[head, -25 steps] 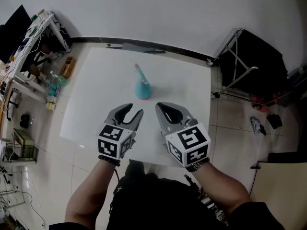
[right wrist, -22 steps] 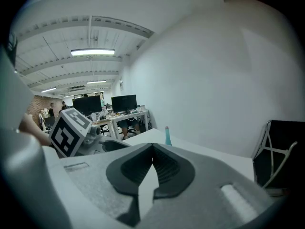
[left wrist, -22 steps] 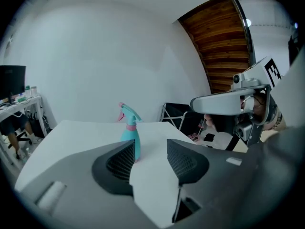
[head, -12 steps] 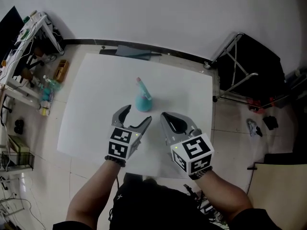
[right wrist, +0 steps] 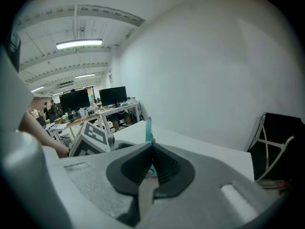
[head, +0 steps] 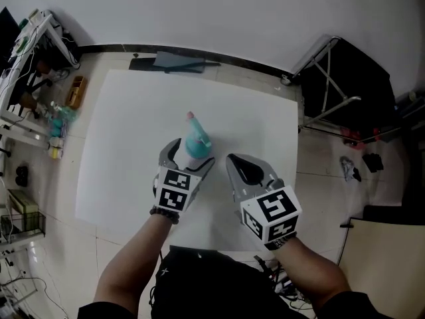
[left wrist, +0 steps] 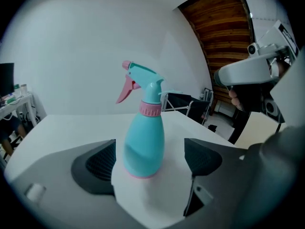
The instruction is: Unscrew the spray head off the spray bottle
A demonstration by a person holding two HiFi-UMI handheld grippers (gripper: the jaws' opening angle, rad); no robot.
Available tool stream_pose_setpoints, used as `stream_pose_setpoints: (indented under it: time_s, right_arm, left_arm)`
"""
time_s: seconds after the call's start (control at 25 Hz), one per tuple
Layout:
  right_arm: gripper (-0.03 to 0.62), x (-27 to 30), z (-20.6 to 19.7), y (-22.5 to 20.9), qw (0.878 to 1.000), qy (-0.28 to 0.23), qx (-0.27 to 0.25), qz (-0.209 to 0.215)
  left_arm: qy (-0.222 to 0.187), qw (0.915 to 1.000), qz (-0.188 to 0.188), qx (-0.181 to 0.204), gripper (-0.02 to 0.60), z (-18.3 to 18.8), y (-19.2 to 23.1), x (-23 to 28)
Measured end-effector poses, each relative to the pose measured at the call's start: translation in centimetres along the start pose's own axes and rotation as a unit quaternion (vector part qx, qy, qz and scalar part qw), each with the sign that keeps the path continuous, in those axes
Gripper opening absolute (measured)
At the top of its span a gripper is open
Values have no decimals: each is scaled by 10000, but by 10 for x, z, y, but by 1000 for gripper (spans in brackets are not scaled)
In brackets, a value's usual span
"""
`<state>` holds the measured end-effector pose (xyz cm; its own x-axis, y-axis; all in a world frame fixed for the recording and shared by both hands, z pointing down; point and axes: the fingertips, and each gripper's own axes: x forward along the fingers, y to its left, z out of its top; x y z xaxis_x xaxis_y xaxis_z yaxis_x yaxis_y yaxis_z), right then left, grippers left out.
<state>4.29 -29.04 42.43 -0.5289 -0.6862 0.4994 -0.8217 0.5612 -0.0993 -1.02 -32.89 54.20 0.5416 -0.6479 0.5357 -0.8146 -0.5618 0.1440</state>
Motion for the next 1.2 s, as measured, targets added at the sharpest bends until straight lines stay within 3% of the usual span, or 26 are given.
stream_pose_setpoints:
  time_s: [0.12,0.52,0.6,0.72,1.04,1.2]
  right_arm:
    - [-9,4,-2,-4,10000,41,36,-42]
    - [-9,9,-5,-18,9997,138,109,-151]
    - [-9,9,-6,-18,9997,156,100,-154]
    - [-9,6,-6,-19,9997,161,66,-156]
    - [-9,3,-2,-17,9998,105,30,-141]
    - [-9,-2,2,-13,10000,55,-11,-5]
  left_arm:
    - [55,9999,-71,65,489,-4,0,14]
    - [319,9991,-205,202,489,-22,2,47]
    - [340,9990,-172,221,486,-24,5,50]
    - [383,9988,-141,278,429,-24,7,50]
    - [522,9979,-217,311,417,-21,7,38]
    - [707,9958,-141,560,414,-18,7,24]
